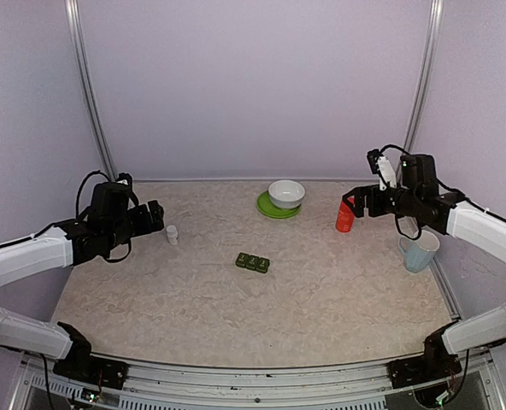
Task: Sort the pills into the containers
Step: Pick up the pill container from the center of the board.
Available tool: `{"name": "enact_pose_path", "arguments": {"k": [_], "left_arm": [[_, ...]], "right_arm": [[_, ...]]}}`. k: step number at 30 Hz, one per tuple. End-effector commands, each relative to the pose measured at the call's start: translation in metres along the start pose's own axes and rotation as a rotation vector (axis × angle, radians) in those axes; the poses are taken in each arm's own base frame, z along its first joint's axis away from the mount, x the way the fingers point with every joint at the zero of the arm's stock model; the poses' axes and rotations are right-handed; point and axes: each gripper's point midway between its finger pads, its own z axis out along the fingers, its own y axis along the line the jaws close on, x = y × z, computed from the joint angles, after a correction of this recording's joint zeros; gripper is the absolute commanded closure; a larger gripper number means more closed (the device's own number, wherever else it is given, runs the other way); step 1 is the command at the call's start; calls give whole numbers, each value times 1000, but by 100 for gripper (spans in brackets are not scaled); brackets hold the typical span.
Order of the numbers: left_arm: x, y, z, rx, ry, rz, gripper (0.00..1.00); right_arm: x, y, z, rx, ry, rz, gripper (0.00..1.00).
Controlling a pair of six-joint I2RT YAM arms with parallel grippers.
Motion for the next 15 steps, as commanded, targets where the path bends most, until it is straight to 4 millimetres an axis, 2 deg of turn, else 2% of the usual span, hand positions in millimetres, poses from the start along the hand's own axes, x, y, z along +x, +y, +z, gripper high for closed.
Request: {"name": "enact_pose_path", "arguments": {"k": [1,8,15], "left_arm": [[6,-2,7,-13,-7,-10,1],[11,-5,23,-44,8,2,1],[16,-12,44,-64,34,22,1]], "right_arm": [[-2,-5,7,121,37,-59,0],[6,-2,17,145,90,-71,0],[19,-5,36,195,187,-63,0]]}}
